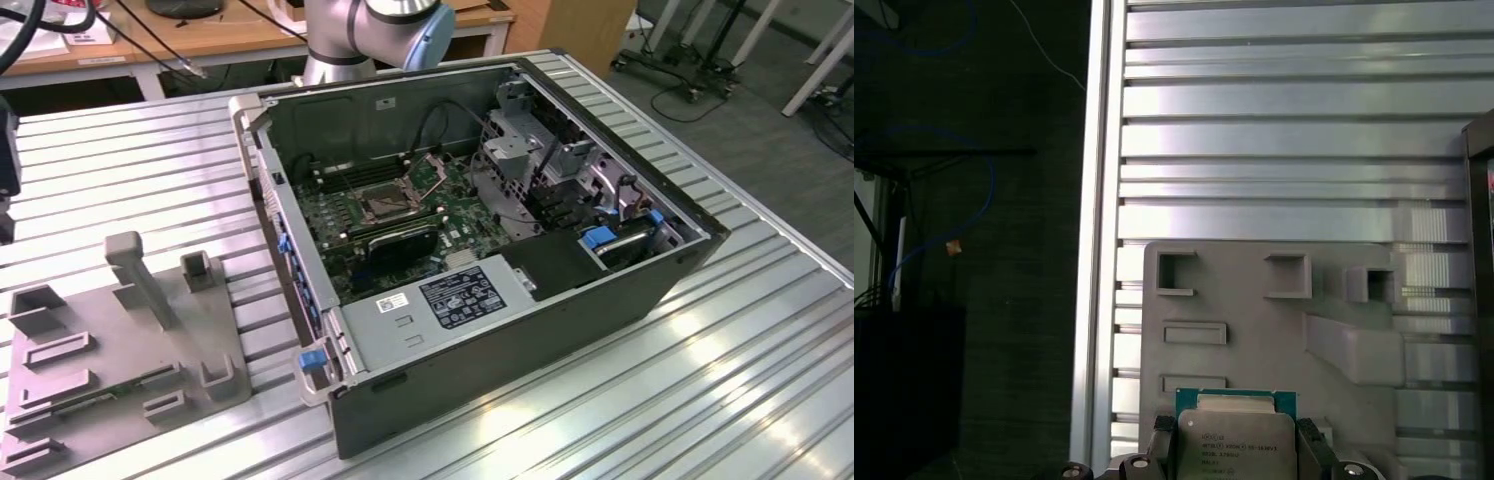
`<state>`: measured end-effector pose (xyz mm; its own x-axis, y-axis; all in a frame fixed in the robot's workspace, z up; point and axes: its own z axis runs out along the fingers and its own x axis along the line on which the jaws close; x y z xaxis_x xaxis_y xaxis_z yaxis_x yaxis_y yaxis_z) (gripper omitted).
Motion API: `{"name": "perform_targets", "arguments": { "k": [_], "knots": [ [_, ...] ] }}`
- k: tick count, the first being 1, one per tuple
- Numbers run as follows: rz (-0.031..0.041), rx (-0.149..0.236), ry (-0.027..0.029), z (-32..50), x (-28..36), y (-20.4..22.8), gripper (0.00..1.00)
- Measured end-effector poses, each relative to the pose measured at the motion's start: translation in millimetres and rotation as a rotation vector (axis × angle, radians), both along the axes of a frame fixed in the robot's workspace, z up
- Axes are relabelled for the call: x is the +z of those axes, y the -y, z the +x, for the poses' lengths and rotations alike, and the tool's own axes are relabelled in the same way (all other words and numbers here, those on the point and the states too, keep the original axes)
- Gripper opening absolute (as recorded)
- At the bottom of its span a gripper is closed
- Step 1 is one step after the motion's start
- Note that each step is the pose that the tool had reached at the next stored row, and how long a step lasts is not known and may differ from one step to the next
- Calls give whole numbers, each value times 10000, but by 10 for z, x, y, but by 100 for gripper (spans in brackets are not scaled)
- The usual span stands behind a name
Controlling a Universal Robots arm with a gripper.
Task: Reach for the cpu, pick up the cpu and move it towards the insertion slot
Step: 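Pick up the cpu and move it towards the insertion slot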
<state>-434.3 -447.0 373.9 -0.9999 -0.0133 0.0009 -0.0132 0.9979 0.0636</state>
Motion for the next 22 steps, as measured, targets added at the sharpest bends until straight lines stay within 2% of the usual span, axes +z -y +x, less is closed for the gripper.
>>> {"name": "perform_targets", "arguments": {
  "k": [22],
  "knots": [
    [1, 0, 1, 0, 176, 0, 55]
  ]
}}
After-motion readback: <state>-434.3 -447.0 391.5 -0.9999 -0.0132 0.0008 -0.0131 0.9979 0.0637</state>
